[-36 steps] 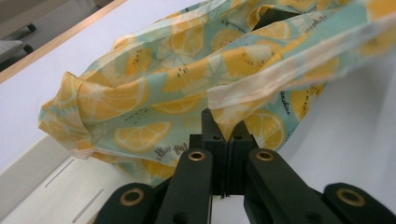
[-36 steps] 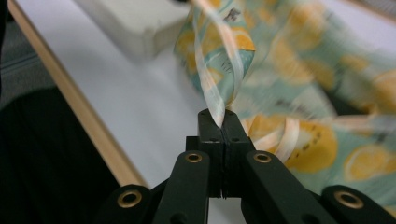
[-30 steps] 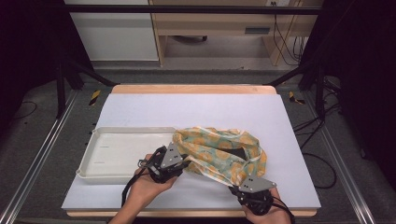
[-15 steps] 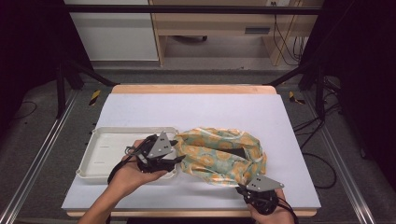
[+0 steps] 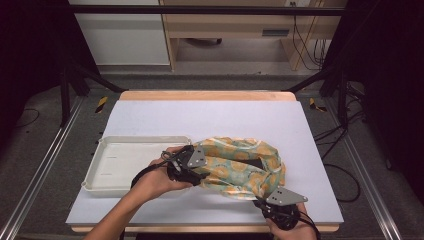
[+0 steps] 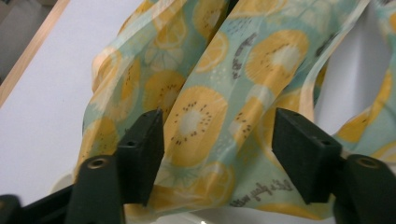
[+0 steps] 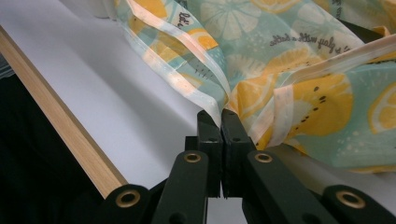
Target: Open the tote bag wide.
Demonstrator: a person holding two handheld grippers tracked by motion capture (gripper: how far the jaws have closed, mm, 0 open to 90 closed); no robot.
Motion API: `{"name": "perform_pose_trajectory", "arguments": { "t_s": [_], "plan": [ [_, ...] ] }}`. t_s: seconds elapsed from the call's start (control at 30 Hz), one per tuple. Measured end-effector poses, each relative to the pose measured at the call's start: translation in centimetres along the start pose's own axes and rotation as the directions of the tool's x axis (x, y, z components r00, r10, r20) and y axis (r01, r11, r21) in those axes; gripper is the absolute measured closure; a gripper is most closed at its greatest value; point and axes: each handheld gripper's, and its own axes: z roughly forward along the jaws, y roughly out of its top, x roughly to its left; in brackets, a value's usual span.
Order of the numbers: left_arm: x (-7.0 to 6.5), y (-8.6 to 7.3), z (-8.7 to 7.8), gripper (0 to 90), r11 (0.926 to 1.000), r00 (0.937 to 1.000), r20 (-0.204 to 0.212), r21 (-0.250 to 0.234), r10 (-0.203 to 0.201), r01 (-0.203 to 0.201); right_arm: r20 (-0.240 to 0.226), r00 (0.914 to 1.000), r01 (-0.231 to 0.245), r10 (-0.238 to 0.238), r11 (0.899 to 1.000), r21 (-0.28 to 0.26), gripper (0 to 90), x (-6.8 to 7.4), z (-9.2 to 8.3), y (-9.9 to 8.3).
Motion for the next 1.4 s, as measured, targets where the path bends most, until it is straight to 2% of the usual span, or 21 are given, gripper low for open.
{"name": "perform_pose_trajectory", "arguments": {
  "t_s": [0.17,0.27,0.33,0.43,0.47,0.53,0.57,0.6,0.7,0.8,0.9,1.0,1.2,1.3,1.33,1.4],
  "plan": [
    [0.1,0.2,0.1,72.1,0.9978,0.9984,-0.039,0.05,-0.04,0.042,0.005,1.0,0.0,0.0,1.0,-0.011,89.6,0.1,-0.3,0.1],
    [0.3,0.3,0.3,89.9,0.9947,0.9978,-0.03,0.082,-0.059,0.062,0.008,0.9999,0.006,-0.006,1.0,-0.018,89.7,0.2,-0.4,0.1],
    [0.5,0.5,0.1,90.0,0.9946,0.996,-0.045,0.065,-0.078,0.081,0.011,0.9999,0.007,-0.006,1.0,-0.016,89.7,0.2,-0.6,0.2],
    [1.2,0.8,-1.1,90.0,0.9911,0.988,-0.082,0.011,-0.131,0.133,0.02,0.9998,0.008,-0.008,1.0,0.002,89.9,0.3,-0.8,0.0],
    [1.4,0.9,-1.7,90.0,0.9871,0.9818,-0.103,-0.026,-0.16,0.158,0.022,0.9997,0.008,-0.008,1.0,0.007,90.0,0.3,-0.8,-0.1],
    [1.8,1.0,-2.7,90.0,0.9807,0.9723,-0.134,-0.065,-0.191,0.184,0.024,0.9997,0.008,-0.009,1.0,0.03,90.0,0.3,-0.8,-0.3],
    [1.9,1.0,-3.1,90.0,0.9773,0.969,-0.137,-0.081,-0.205,0.195,0.033,0.9994,0.012,-0.013,0.999,0.049,90.0,0.3,-0.7,-0.5],
    [2.0,1.0,-3.7,90.0,0.9714,0.963,-0.146,-0.106,-0.226,0.212,0.038,0.9992,0.014,-0.016,0.998,0.06,90.0,0.3,-0.7,-0.7],
    [2.2,0.8,-4.8,90.0,0.9633,0.9591,-0.136,-0.14,-0.248,0.229,0.042,0.999,0.014,-0.018,0.996,0.089,89.9,0.2,-0.4,-0.9],
    [2.0,0.6,-5.3,90.0,0.9613,0.962,-0.111,-0.149,-0.249,0.232,0.039,0.9991,0.015,-0.018,0.998,0.065,85.5,0.2,-0.4,-0.7],
    [1.5,0.6,-5.7,90.0,0.9613,0.9656,-0.094,-0.157,-0.242,0.226,0.054,0.9985,0.012,-0.013,1.0,0.024,69.3,0.4,-1.0,-0.3],
    [0.9,0.6,-5.8,90.0,0.9606,0.9683,-0.077,-0.166,-0.238,0.223,0.058,0.9982,0.017,-0.017,1.0,0.001,58.6,0.8,-1.7,0.1],
    [-0.7,0.2,-5.3,90.0,0.9674,0.9759,-0.046,-0.15,-0.213,0.204,0.063,0.9978,0.022,-0.017,0.997,-0.074,42.7,1.3,-3.3,0.9],
    [-1.3,-0.1,-4.9,90.0,0.9699,0.9774,-0.036,-0.137,-0.208,0.202,0.076,0.9969,0.029,-0.022,0.996,-0.087,35.1,1.2,-3.6,1.7],
    [-1.3,-0.2,-4.8,90.0,0.9694,0.9771,-0.033,-0.137,-0.21,0.204,0.082,0.9963,0.034,-0.026,0.995,-0.09,31.4,0.9,-3.7,2.5],
    [-1.4,-0.3,-4.7,90.0,0.9696,0.9777,-0.025,-0.136,-0.209,0.203,0.089,0.9954,0.043,-0.035,0.995,-0.088,29.2,0.8,-3.6,3.0]
  ]
}}
